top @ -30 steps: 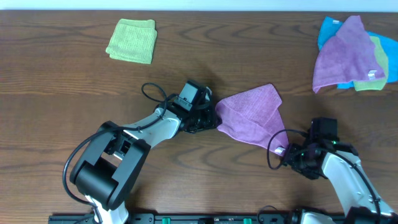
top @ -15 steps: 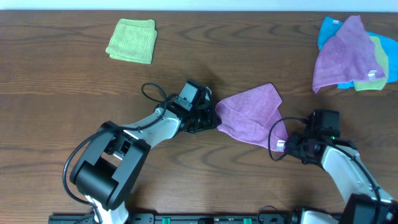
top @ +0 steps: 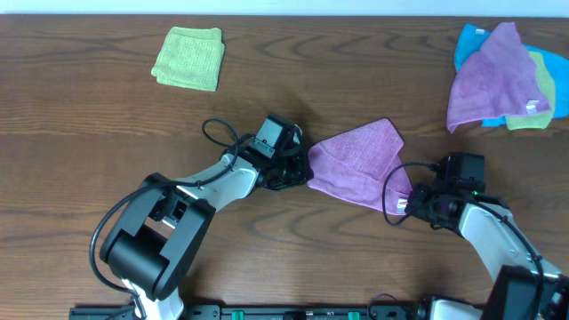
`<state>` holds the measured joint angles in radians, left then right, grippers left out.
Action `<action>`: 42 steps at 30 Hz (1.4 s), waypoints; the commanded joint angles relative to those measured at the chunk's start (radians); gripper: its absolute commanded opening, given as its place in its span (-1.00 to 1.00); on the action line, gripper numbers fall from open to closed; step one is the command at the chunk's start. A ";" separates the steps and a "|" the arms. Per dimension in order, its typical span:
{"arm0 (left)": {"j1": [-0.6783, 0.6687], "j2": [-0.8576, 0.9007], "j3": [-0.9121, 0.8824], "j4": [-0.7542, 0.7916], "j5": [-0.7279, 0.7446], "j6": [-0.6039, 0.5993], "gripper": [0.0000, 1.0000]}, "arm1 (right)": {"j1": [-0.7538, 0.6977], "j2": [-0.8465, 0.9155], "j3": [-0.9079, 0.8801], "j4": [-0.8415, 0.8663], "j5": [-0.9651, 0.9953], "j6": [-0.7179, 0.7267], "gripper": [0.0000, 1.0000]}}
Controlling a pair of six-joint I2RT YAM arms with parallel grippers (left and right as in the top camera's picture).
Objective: Fold the cloth
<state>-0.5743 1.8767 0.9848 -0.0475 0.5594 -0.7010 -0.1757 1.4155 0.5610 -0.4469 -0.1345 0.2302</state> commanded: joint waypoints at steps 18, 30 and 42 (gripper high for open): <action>0.098 -0.132 0.090 -0.123 0.118 -0.043 -0.88 | 0.005 -0.018 0.330 -0.328 -0.089 0.014 -0.97; 0.163 -0.288 0.319 -0.322 0.075 -0.009 -0.88 | 0.128 -0.088 0.684 -0.403 -0.213 0.025 -0.97; 0.294 -0.290 0.385 -0.414 0.022 0.087 -0.88 | 0.162 -0.092 0.688 -0.227 -0.112 0.037 -0.97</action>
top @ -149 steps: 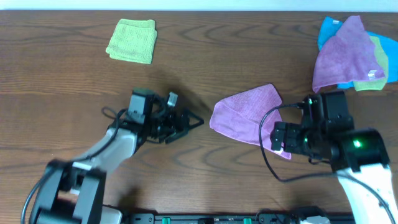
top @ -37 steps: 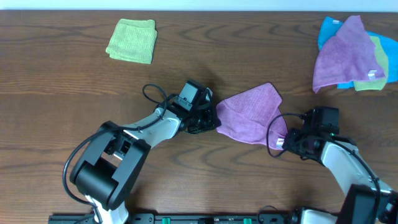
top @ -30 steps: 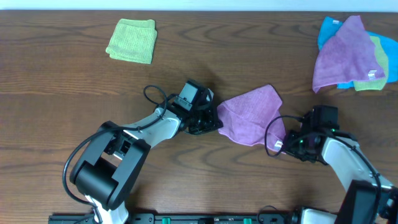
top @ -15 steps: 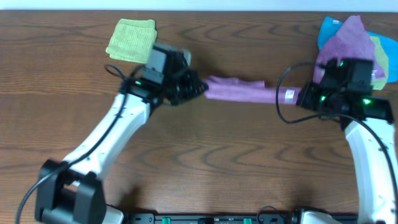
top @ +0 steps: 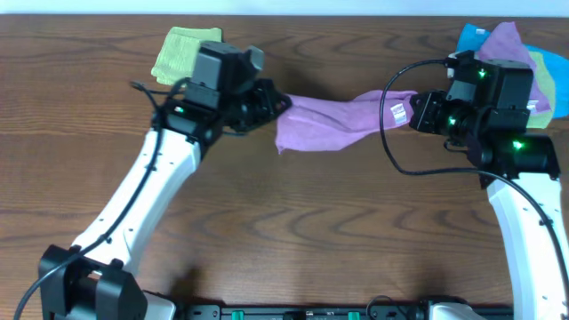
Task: Fold the cloth
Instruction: 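Lift the cloth with both grippers and stretch it apart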
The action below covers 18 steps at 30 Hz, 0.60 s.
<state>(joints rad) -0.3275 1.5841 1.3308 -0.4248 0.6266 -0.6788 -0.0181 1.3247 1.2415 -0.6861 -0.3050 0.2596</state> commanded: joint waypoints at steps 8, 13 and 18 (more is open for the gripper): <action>0.165 0.003 0.152 -0.147 -0.058 0.127 -0.88 | 0.013 -0.007 0.014 0.160 0.113 0.014 -0.97; 0.141 0.005 0.155 -0.157 -0.069 0.128 -0.88 | 0.056 -0.006 0.014 0.071 0.107 0.009 -0.97; 0.126 0.005 0.155 -0.183 -0.137 0.167 -0.88 | 0.083 0.006 0.013 0.078 0.129 0.005 -0.97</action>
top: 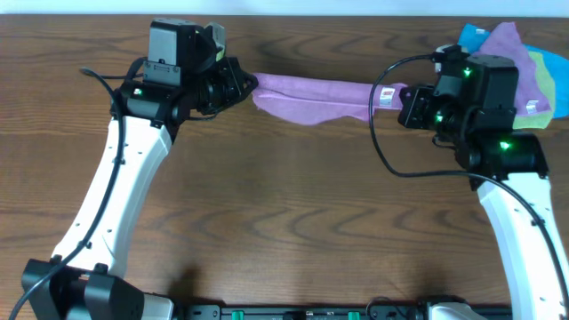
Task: Fold the cloth
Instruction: 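Lift the cloth with both grippers and stretch it apart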
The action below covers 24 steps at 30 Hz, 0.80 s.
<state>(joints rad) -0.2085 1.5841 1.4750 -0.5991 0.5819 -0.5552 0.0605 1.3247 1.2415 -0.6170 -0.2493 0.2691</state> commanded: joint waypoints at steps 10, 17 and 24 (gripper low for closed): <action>0.009 0.036 0.011 -0.058 -0.204 0.141 -0.88 | 0.006 0.122 0.013 0.066 0.081 -0.016 -0.98; 0.009 0.064 0.011 0.064 -0.208 0.136 -0.88 | 0.006 0.129 0.013 0.207 0.081 -0.024 -0.97; 0.008 0.065 0.011 -0.029 -0.208 0.142 -0.88 | 0.006 0.129 0.013 0.091 0.076 -0.043 -0.97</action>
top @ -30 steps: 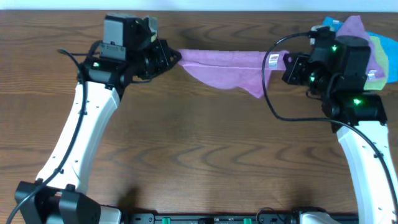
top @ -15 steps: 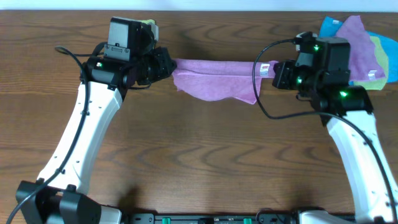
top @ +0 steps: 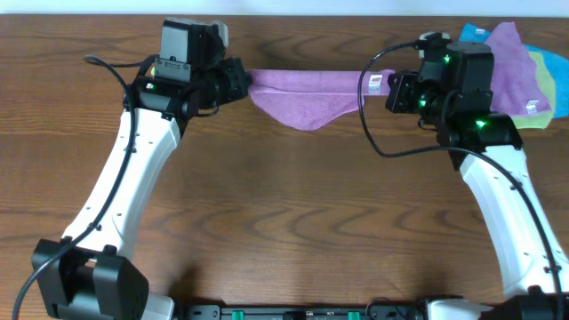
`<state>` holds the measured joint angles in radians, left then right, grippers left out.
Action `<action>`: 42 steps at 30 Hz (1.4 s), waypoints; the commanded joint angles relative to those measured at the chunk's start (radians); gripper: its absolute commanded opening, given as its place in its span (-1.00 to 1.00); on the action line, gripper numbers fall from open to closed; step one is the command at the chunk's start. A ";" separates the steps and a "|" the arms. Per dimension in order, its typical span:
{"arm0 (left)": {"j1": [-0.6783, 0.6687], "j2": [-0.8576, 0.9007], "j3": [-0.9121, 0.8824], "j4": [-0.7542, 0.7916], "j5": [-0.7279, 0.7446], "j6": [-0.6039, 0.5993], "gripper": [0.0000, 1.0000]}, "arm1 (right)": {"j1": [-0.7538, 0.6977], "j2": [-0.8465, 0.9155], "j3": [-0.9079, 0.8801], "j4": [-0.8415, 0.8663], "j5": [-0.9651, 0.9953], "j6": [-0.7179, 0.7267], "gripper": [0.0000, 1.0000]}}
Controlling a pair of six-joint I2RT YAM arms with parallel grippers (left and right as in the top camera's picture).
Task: Fold the cloth
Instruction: 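Lift the cloth with both grippers and stretch it apart, then lower the stretched cloth flat onto the table center with both grippers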
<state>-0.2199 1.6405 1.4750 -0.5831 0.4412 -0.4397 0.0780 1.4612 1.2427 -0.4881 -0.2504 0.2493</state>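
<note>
The purple cloth [top: 307, 96] hangs stretched between my two grippers above the far part of the table, its lower edge sagging in the middle. My left gripper [top: 246, 84] is shut on the cloth's left corner. My right gripper [top: 382, 84] is shut on its right corner, where a white tag shows.
A pile of cloths [top: 520, 76], purple, blue and yellow-green, lies at the far right corner. The green folded cloth at the far left is hidden behind the left arm [top: 133, 169]. The wooden table [top: 293, 222] spreads below the arms.
Both grippers hold the same corners. The right gripper has shifted a little left and toward the far edge, the left gripper slightly right, so the cloth sags more in the middle.
The purple cloth first lay crumpled at mid-table with both grippers at its left and right ends. Then it hung lifted between them, farther back. Then it was pulled into a long band near the far edge, where it now hangs.
</note>
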 commanded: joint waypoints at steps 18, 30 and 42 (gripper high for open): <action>0.010 0.009 0.011 -0.505 -0.055 0.063 -0.88 | -0.001 -0.008 0.012 -0.449 -0.053 0.008 -0.98; -0.010 0.009 -0.042 -0.596 -0.101 0.074 -0.88 | 0.113 -0.008 -0.015 -0.592 0.116 0.010 -0.97; -0.143 0.009 -0.264 -0.461 -0.110 0.058 -0.88 | 0.130 -0.008 -0.288 -0.509 0.116 0.093 -0.97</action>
<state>-0.3641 1.6424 1.2388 -1.0531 0.3889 -0.3878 0.2024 1.4612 0.9855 -1.0119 -0.1932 0.3088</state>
